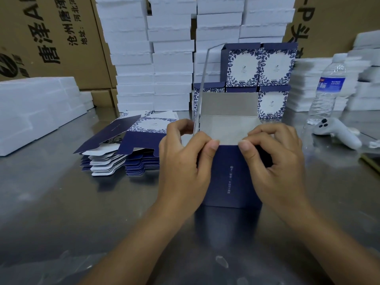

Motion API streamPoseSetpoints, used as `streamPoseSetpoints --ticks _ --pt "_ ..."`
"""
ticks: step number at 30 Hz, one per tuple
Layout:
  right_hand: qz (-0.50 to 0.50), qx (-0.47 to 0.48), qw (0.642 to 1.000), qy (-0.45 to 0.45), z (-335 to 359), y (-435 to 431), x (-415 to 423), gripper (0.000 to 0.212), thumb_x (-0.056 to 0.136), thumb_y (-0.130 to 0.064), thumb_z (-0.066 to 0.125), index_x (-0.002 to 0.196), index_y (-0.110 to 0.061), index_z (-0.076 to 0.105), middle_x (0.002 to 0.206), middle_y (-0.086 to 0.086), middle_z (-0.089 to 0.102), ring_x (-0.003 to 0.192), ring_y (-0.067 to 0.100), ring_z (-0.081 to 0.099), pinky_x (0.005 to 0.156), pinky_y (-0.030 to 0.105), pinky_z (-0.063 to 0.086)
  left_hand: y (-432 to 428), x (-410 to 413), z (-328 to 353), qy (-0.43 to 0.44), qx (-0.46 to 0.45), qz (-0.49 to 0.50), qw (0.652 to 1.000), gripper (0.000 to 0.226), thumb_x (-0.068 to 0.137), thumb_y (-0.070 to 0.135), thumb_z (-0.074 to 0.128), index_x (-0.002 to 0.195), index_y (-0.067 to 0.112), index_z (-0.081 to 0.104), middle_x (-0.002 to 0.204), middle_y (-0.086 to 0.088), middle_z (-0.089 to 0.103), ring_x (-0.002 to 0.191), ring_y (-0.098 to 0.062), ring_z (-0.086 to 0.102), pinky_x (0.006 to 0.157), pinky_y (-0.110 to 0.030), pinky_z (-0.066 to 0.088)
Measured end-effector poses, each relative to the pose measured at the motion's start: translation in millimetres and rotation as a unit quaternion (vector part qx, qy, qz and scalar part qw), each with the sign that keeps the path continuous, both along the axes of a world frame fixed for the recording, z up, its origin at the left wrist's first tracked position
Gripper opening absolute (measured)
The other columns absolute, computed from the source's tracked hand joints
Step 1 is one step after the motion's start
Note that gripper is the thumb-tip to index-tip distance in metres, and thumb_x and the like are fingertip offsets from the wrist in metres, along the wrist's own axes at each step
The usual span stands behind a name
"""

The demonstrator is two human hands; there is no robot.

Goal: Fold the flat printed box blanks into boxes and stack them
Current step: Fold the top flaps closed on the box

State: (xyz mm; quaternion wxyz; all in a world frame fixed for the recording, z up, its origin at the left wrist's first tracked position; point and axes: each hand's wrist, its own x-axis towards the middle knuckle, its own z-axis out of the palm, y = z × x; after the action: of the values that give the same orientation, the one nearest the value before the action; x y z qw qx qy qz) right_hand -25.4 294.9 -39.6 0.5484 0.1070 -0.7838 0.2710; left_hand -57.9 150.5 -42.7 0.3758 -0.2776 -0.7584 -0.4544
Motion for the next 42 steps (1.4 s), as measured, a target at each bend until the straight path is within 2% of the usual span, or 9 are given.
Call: streamPoseSetpoints --ticks 5,8,16,20,25,29,33,35,42 --pt "0.022 -0.015 1.000 -0.002 0 2 -2 0.026 0.089 -0.026 0.051 0.074 -0.010 0.066 0.084 -0.007 0.052 0.084 0.010 0.045 0.080 0.048 0.042 -6 -4 1 0.086 -0.044 0.094 0.991 0.036 0.096 0.028 0.044 0.078 0.004 0.065 0.109 -0.020 0.053 0.096 -0.034 0.055 0.075 -0.043 0.048" --pt "0.028 -0.018 0.999 -0.001 -2 5 -3 0.026 0.089 -0.026 0.052 0.073 -0.010 0.066 0.084 -0.007 0.052 0.083 0.011 0.046 0.079 0.050 0.042 -6 -5 3 0.120 -0.060 0.122 0.983 0.039 0.095 0.027 0.045 0.074 0.001 0.065 0.102 -0.022 0.056 0.086 -0.036 0.056 0.071 -0.036 0.043" --pt "0.018 -0.023 1.000 0.001 -1 18 -2 0.031 0.091 -0.025 0.046 0.072 -0.007 0.061 0.081 -0.003 0.052 0.081 0.015 0.047 0.079 0.046 0.039 -5 -7 3 0.088 -0.041 0.111 0.989 0.037 0.093 0.025 0.045 0.072 0.001 0.064 0.098 -0.017 0.054 0.082 -0.034 0.050 0.076 -0.031 0.031" --pt "0.023 -0.026 0.999 -0.007 1 18 -3 0.032 0.091 -0.026 0.045 0.073 -0.006 0.062 0.082 -0.006 0.051 0.083 0.015 0.046 0.077 0.044 0.039 -7 -7 4 0.112 -0.056 0.114 0.986 0.038 0.094 0.027 0.046 0.072 0.003 0.066 0.097 -0.017 0.056 0.084 -0.034 0.053 0.077 -0.024 0.027" --pt "0.043 -0.042 0.998 -0.010 -1 21 -1 0.032 0.091 -0.027 0.044 0.074 -0.006 0.061 0.087 -0.017 0.049 0.084 0.018 0.048 0.078 0.042 0.041 -12 -8 5 0.182 -0.081 0.125 0.972 0.049 0.099 0.032 0.039 0.074 0.002 0.068 0.091 -0.019 0.058 0.077 -0.035 0.055 0.071 -0.028 0.033" --pt "0.040 -0.045 0.998 0.009 -4 21 0 0.029 0.091 -0.025 0.047 0.073 -0.008 0.062 0.086 -0.014 0.051 0.083 0.024 0.052 0.077 0.040 0.041 -12 -10 7 0.166 -0.077 0.119 0.976 0.048 0.098 0.030 0.040 0.071 -0.001 0.067 0.087 -0.018 0.057 0.073 -0.034 0.054 0.069 -0.030 0.034" --pt "0.014 -0.040 0.999 0.014 -4 24 0 0.030 0.091 -0.024 0.047 0.074 -0.005 0.063 0.085 -0.002 0.055 0.086 0.021 0.053 0.082 0.020 0.038 -13 -12 6 0.136 -0.053 0.096 0.985 0.036 0.092 0.020 0.045 0.072 -0.001 0.065 0.088 -0.015 0.053 0.074 -0.034 0.053 0.065 -0.035 0.040" --pt "0.013 -0.044 0.999 -0.005 -3 24 0 0.030 0.091 -0.026 0.046 0.074 -0.006 0.061 0.087 -0.002 0.056 0.088 0.021 0.053 0.083 0.015 0.035 -13 -14 6 0.135 -0.049 0.084 0.986 0.036 0.092 0.019 0.044 0.072 -0.001 0.064 0.088 -0.015 0.052 0.074 -0.035 0.052 0.063 -0.039 0.043" --pt "0.044 -0.065 0.997 -0.011 -3 24 0 0.031 0.091 -0.027 0.047 0.077 -0.005 0.064 0.090 0.001 0.059 0.089 0.022 0.056 0.082 0.018 0.039 -15 -18 4 0.131 -0.046 0.064 0.988 0.037 0.094 0.022 0.042 0.074 -0.001 0.063 0.088 -0.013 0.050 0.074 -0.034 0.051 0.062 -0.040 0.045"
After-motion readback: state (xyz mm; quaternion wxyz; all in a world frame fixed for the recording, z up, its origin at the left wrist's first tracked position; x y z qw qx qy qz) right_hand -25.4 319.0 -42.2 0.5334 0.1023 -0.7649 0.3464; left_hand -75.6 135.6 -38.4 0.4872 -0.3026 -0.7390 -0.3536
